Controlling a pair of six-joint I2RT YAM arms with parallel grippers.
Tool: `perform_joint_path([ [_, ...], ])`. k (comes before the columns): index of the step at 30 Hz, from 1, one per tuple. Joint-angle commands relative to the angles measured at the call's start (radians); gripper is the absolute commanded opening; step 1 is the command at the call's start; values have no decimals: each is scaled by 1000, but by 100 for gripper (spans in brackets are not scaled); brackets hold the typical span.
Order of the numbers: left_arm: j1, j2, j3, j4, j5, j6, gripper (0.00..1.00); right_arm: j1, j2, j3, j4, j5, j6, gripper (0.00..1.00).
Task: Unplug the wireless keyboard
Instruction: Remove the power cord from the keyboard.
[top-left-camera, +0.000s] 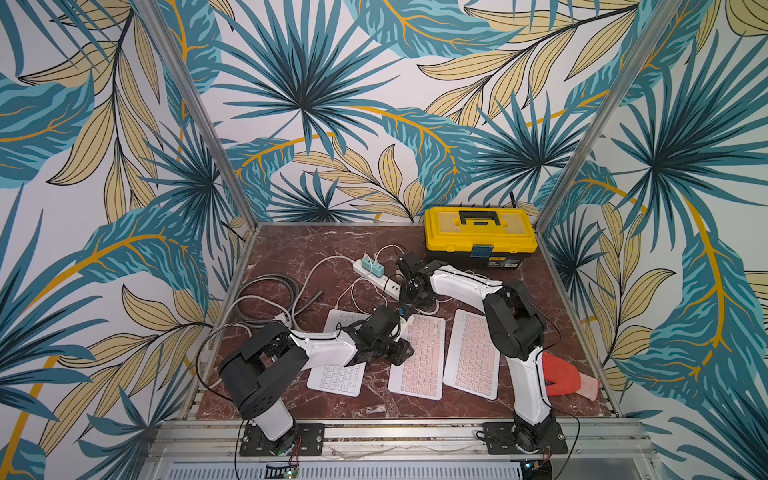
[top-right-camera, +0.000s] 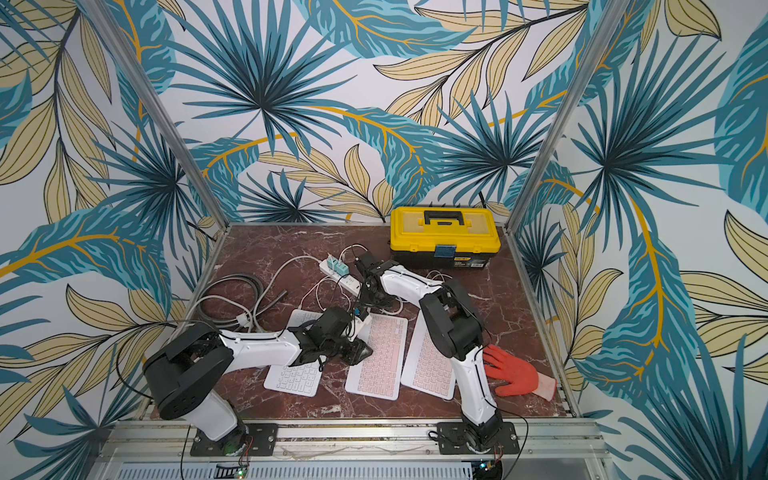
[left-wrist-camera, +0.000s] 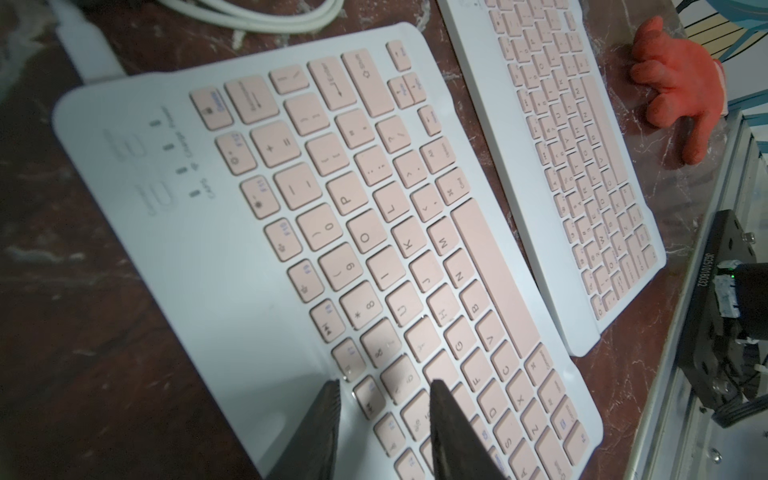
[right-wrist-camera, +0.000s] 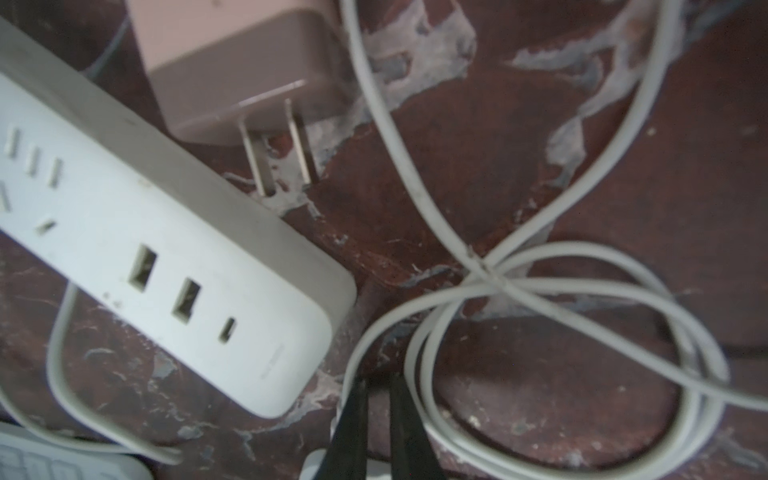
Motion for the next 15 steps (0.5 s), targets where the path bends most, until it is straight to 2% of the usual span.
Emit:
perform_joint_path([
  [1, -9, 51, -68, -181, -14, -25, 38, -4, -9, -46, -24, -54, 48, 24],
  [5, -9, 47, -79, -173, -15, -29, 38, -4, -36, -77, 5, -87, 64, 29],
  [15, -9, 47, -85, -168, -10, -25, 38, 0, -40, -89, 15, -120, 91, 29],
])
